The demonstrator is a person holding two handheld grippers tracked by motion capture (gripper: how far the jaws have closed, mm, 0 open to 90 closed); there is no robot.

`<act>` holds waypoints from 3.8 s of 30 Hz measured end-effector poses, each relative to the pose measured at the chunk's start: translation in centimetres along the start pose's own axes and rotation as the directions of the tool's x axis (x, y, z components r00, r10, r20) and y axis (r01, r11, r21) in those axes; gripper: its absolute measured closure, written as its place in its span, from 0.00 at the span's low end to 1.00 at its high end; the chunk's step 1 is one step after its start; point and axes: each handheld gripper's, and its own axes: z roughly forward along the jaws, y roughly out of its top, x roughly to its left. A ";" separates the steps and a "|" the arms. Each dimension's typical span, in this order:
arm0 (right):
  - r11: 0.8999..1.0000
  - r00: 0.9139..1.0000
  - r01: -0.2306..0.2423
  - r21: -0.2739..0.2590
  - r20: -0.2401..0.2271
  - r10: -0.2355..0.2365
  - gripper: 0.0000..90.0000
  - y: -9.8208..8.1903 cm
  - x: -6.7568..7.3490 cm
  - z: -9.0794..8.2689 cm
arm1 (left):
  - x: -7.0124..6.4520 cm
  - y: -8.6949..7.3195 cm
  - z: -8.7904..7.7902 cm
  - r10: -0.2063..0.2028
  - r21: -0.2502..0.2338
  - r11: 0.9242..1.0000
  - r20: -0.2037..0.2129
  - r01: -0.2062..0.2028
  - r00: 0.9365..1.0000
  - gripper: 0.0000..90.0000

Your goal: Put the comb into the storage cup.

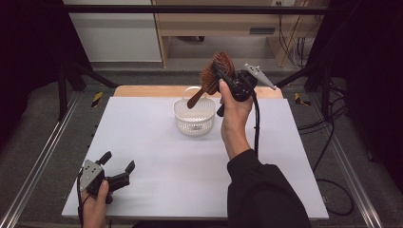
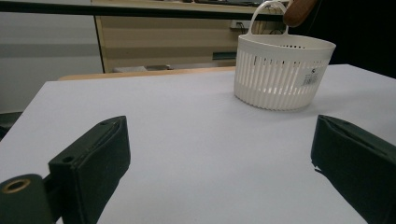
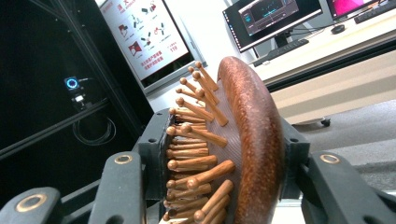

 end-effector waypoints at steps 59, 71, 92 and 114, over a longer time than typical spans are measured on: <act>0.999 0.998 0.015 0.038 0.059 -0.017 0.56 -4.1 -2.8 0.3 | -0.3 0.1 0.2 0.023 -0.020 1.000 0.008 -0.023 1.000 0.02; 0.999 0.998 0.005 0.035 0.056 -0.007 0.56 -5.4 -2.8 0.6 | -0.3 0.1 0.2 0.029 -0.017 0.999 0.014 -0.029 0.999 0.02; 0.999 0.998 0.005 0.040 0.060 -0.007 0.56 -6.9 -3.1 1.1 | -0.3 0.1 0.2 0.029 -0.013 1.000 0.018 -0.029 0.999 0.02; 0.999 0.998 -0.022 0.042 0.056 0.020 0.56 -8.8 -3.5 1.4 | -0.3 0.0 0.2 0.031 -0.014 0.999 0.026 -0.031 0.999 0.02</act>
